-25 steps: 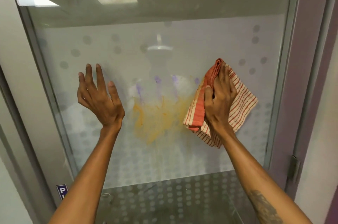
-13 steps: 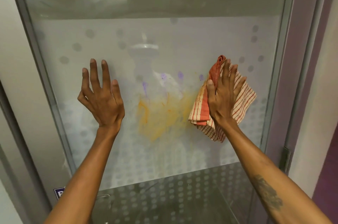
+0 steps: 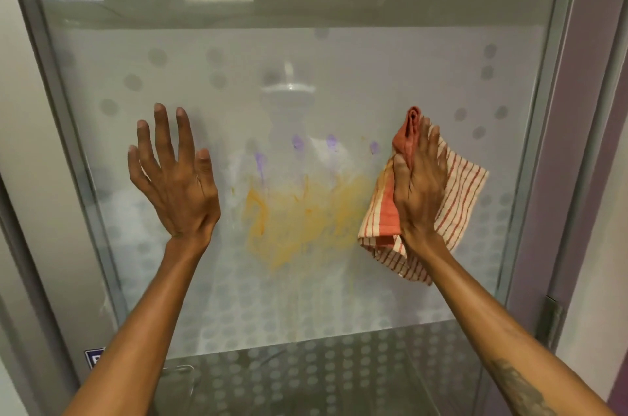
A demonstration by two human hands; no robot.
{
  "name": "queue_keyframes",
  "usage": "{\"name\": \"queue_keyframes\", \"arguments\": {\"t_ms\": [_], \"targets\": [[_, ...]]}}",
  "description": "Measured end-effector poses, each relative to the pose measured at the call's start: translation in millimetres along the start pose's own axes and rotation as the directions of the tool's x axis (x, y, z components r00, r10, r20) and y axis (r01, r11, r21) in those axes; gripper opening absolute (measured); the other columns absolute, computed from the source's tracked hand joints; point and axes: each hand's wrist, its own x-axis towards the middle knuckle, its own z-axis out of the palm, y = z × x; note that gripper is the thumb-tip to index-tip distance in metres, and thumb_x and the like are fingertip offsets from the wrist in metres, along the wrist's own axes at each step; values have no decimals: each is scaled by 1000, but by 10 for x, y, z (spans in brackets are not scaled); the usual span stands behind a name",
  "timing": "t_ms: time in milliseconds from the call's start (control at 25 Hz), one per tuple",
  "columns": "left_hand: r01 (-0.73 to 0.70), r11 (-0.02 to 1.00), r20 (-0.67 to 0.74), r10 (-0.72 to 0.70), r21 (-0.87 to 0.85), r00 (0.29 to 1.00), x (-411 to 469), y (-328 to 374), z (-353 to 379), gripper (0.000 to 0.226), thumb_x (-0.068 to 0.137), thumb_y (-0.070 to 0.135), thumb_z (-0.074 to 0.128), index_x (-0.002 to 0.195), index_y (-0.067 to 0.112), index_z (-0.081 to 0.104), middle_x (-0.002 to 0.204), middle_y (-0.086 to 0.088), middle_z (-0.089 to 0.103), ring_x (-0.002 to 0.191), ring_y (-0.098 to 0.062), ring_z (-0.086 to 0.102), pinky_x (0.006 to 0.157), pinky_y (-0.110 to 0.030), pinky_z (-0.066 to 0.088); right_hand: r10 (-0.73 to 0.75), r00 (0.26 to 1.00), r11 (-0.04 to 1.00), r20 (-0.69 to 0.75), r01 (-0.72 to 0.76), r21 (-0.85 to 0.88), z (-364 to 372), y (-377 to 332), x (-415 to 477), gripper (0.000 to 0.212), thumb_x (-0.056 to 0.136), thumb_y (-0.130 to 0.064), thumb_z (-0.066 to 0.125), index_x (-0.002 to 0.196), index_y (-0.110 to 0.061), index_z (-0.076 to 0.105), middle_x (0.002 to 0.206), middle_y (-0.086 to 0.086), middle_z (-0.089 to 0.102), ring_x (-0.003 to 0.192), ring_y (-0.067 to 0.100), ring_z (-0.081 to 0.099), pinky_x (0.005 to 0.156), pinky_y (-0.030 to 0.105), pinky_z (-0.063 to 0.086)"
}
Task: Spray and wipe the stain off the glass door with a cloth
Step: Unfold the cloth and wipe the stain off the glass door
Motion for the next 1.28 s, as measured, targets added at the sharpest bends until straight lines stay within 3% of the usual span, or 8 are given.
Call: {"name": "queue_keyframes", "arguments": {"t_ms": [160,320,440,560,800,920,1040,1280], "targets": [[-40,999,-20,40,-9,999,10,-34,32,58,109,46,12,164,28,16,172,1,14,160,-29,12,129,-41,-3,-321,944,947,-79,322,-5,96,-232,-68,39,108,-8,39,142,10,44,147,30,47,139,44,45,115,20,30],[-16,1000,-12,16,4,1000,28,-13,2,57,109,45,9,164,29,15,172,1,14,159,-34,10,128,-48,-3,-850,455,527,-267,737,-423,-9,-127,-173,53,99,-2,45,151,5,36,161,10,29,155,21,19,128,40,14],[-26,1000,10,26,-4,1000,35,-23,-13,57,109,43,11,164,29,15,172,0,13,158,-37,9,127,-51,-3,-651,522,731,-551,626,-272,-134,-126,-129,52,97,7,49,148,6,42,157,18,37,151,23,28,125,49,23],[-30,999,-3,30,-14,1000,27,-34,26,56,110,40,14,164,27,15,172,1,11,159,-37,8,127,-51,-5,-525,498,729,-691,682,-62,-227,-1032,86,48,98,3,44,146,0,50,157,9,40,151,-2,17,128,26,12],[-52,997,39,54,-48,998,36,-52,-67,55,110,37,13,164,25,17,172,-1,13,159,-38,8,126,-57,1,-931,360,355,-63,845,-401,368,-639,-384,53,90,16,46,143,11,46,153,28,41,148,40,30,127,51,16],[-63,998,40,64,-21,997,27,-81,-57,55,110,37,14,164,25,15,172,0,11,159,-37,7,127,-56,0,-824,492,566,-281,732,-379,-135,-241,-216,55,89,15,47,143,8,48,153,24,43,145,42,38,117,63,30],[-62,998,44,63,-15,997,40,-87,-10,56,110,38,13,165,26,13,173,2,8,159,-36,6,127,-54,-3,-659,555,725,-507,647,-234,-180,-846,11,64,87,11,45,150,7,38,160,18,32,153,34,22,129,41,7],[-73,997,41,74,-26,996,44,-97,-45,56,109,33,17,164,26,13,173,4,5,159,-36,6,127,-56,1,-924,349,383,-159,819,-427,509,-898,-384,63,87,12,44,150,5,39,160,18,31,153,32,22,128,44,10]]}}
